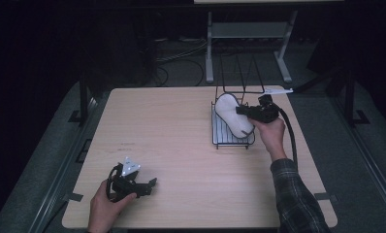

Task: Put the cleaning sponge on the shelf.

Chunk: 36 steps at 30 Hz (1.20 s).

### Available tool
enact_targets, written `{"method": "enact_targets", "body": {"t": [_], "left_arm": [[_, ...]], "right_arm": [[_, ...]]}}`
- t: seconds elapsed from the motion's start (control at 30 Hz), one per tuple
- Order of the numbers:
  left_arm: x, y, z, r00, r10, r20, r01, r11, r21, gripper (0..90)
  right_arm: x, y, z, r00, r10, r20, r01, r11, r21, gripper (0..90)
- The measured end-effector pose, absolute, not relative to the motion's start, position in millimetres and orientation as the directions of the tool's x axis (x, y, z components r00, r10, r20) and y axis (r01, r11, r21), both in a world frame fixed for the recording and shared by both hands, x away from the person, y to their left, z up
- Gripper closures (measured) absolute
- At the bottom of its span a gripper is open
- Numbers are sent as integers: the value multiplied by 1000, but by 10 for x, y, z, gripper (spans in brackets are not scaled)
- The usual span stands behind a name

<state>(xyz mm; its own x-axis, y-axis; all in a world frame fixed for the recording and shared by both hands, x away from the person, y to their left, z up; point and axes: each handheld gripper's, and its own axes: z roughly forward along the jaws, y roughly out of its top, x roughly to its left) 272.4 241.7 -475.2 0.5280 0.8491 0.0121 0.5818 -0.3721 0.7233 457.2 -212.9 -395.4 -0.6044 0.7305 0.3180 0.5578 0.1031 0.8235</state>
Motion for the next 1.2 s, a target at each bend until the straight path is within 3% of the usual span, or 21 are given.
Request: {"method": "enact_targets", "body": {"t": [0.57, 0.77, 0.87, 1.0, 1.2], "left_arm": [[2724, 2417, -4752, 528, 849, 12, 582, -372, 723, 126], [2723, 2417, -4752, 527, 850, 12, 582, -371, 723, 126], [2723, 2417, -4752, 527, 850, 12, 582, -371, 723, 126], [2724, 2417, -4752, 527, 850, 12, 582, -371, 723, 126], [2724, 2417, -4752, 528, 849, 12, 582, -372, 723, 126]], "right_arm": [[4727, -2082, -4182, -556, 773, 305, 581, 99, 808, 724], [4735, -2057, -4223, -537, 802, 263, 586, 130, 800, 513], [4711, -2094, -4205, -535, 808, 246, 579, 139, 803, 490], [4640, -2147, -4157, -540, 812, 221, 566, 156, 810, 564], [4519, -2234, -4189, -559, 808, 185, 573, 216, 791, 795]]}}
